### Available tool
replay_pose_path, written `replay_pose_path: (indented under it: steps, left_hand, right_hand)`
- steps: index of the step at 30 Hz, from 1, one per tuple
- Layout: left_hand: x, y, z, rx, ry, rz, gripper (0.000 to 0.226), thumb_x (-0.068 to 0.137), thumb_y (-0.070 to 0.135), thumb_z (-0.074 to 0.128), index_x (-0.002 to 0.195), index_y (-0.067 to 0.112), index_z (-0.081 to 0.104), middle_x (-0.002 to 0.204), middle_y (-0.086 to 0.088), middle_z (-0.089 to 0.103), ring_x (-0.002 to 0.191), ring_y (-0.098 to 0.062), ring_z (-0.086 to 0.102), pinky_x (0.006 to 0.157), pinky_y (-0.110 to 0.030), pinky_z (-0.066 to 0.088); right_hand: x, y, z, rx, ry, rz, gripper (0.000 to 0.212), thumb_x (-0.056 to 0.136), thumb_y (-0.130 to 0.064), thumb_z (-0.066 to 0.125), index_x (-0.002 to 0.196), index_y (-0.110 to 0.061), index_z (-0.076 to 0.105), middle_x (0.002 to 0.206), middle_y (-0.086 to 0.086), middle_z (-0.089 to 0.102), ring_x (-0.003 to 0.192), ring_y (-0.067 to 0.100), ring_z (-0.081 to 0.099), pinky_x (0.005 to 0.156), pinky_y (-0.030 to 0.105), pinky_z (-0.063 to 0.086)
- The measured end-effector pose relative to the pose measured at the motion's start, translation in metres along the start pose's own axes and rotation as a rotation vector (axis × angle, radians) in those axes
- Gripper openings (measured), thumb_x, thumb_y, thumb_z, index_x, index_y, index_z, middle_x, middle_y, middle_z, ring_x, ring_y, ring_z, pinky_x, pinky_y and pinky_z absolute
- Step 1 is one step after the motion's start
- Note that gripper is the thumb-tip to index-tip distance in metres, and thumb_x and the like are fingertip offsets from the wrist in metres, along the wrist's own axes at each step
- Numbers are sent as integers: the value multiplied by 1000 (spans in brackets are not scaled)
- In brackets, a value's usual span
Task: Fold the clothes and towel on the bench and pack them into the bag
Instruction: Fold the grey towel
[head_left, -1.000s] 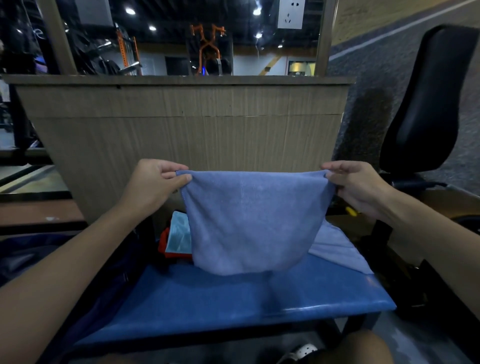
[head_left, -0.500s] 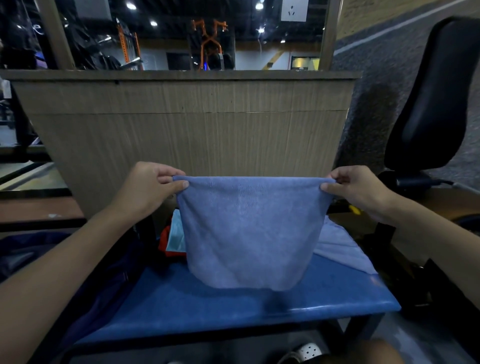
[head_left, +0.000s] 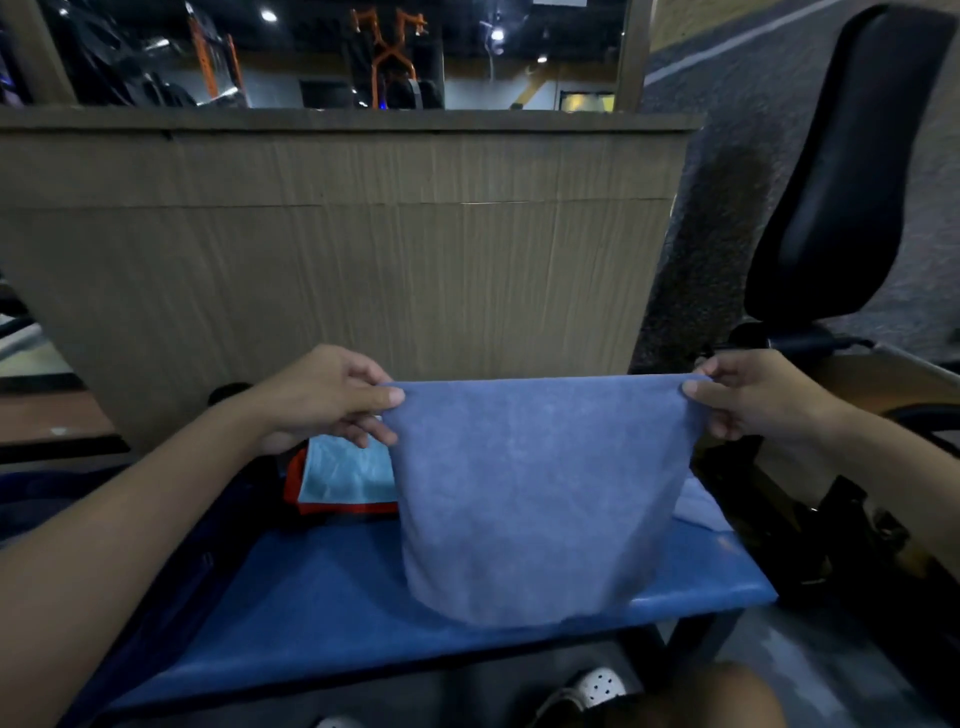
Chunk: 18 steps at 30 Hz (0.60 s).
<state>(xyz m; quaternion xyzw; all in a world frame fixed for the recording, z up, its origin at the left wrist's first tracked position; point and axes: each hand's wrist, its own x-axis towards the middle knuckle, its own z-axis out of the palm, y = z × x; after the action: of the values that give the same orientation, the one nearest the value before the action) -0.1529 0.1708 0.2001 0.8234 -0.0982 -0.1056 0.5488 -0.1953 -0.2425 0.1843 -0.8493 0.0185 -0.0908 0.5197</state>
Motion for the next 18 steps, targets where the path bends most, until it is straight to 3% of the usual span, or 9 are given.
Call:
replay_pose_path:
  steps: [3, 7, 10, 13, 15, 18]
  left_hand:
    - [28, -2, 27, -55, 25, 39, 13, 93, 6, 66, 99, -3, 59, 83, -24, 69, 73, -24, 75, 59, -26, 60]
    - [64, 7, 55, -130, 185, 180, 12, 94, 1, 63, 99, -8, 59, 88, -29, 66, 67, -17, 73, 67, -25, 61]
    - [76, 17, 66, -99, 249, 347, 5, 93, -2, 62, 89, -1, 60, 82, -21, 68, 65, -8, 71, 63, -16, 56]
    - [75, 8, 80, -47, 219, 401, 2, 93, -6, 61, 93, -4, 62, 78, -14, 68, 63, -3, 69, 64, -12, 52]
    - [74, -19, 92, 6, 149, 371, 9, 93, -8, 60, 87, -2, 64, 77, -13, 69, 64, -3, 68, 66, -15, 54]
    - [75, -84, 111, 132, 52, 252, 18, 92, 2, 63, 78, 11, 71, 77, -13, 73, 67, -12, 69, 70, -28, 55]
  right_hand:
    - [9, 17, -7, 121, 78, 50, 14, 93, -2, 59, 80, -5, 57, 72, 18, 64, 56, 19, 68, 57, 25, 59]
    - [18, 32, -14, 192, 239, -34, 14, 95, -2, 58, 81, -5, 58, 78, 15, 66, 70, 19, 70, 72, 28, 60]
    - [18, 36, -19, 203, 386, -111, 13, 94, -2, 58, 82, -7, 59, 76, 15, 67, 69, 15, 67, 69, 22, 55]
    - [7, 44, -14, 177, 463, -128, 17, 92, 1, 57, 78, -9, 57, 73, 15, 61, 66, 11, 62, 66, 20, 51]
    - [-4, 65, -2, 141, 436, -70, 16, 92, 4, 55, 79, -5, 56, 67, 12, 57, 53, 3, 55, 54, 12, 44]
    - [-24, 119, 25, 19, 321, 74, 17, 90, 8, 55, 76, -2, 57, 62, 11, 54, 52, 8, 46, 48, 19, 37]
